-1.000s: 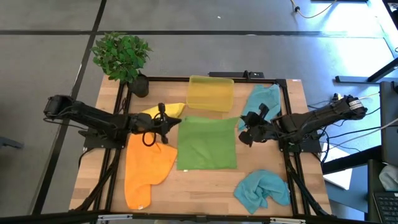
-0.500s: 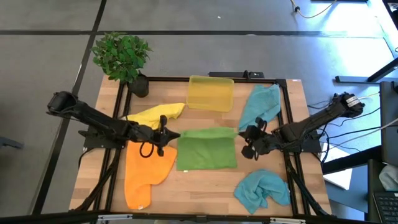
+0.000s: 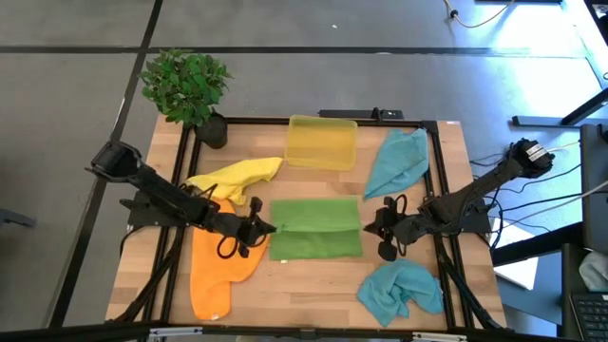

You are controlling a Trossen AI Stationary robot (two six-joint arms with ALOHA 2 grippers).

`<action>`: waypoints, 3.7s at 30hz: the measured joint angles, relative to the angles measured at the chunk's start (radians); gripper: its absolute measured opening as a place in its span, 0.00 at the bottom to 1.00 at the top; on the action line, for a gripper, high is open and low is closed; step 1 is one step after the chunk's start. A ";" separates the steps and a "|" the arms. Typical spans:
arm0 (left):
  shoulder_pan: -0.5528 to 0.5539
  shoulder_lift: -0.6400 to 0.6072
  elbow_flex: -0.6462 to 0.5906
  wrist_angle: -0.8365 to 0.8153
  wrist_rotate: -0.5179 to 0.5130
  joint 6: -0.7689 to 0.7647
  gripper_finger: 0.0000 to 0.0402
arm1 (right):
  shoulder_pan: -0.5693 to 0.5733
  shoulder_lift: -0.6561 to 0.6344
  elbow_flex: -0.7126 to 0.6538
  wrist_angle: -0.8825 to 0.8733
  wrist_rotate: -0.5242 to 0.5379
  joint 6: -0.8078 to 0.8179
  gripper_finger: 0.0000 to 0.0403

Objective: Fold microfiber towels
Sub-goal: Fold the green microfiber cloth

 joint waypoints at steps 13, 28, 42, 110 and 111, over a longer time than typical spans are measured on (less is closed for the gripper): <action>-0.043 0.029 0.000 0.002 0.074 -0.070 0.00 | 0.017 0.000 -0.057 0.097 -0.120 0.027 0.02; -0.042 0.029 -0.001 -0.015 0.221 -0.122 0.08 | 0.017 0.000 -0.058 0.135 -0.213 0.046 0.11; -0.029 0.029 -0.001 0.027 0.067 -0.181 0.28 | 0.010 0.017 -0.058 0.136 -0.081 0.046 0.34; 0.246 0.028 -0.001 0.125 0.273 -0.280 0.27 | -0.487 0.276 -0.068 0.222 -0.133 -0.062 0.01; 0.246 0.028 -0.001 0.125 0.273 -0.280 0.27 | -0.493 0.276 -0.069 0.223 -0.145 -0.044 0.01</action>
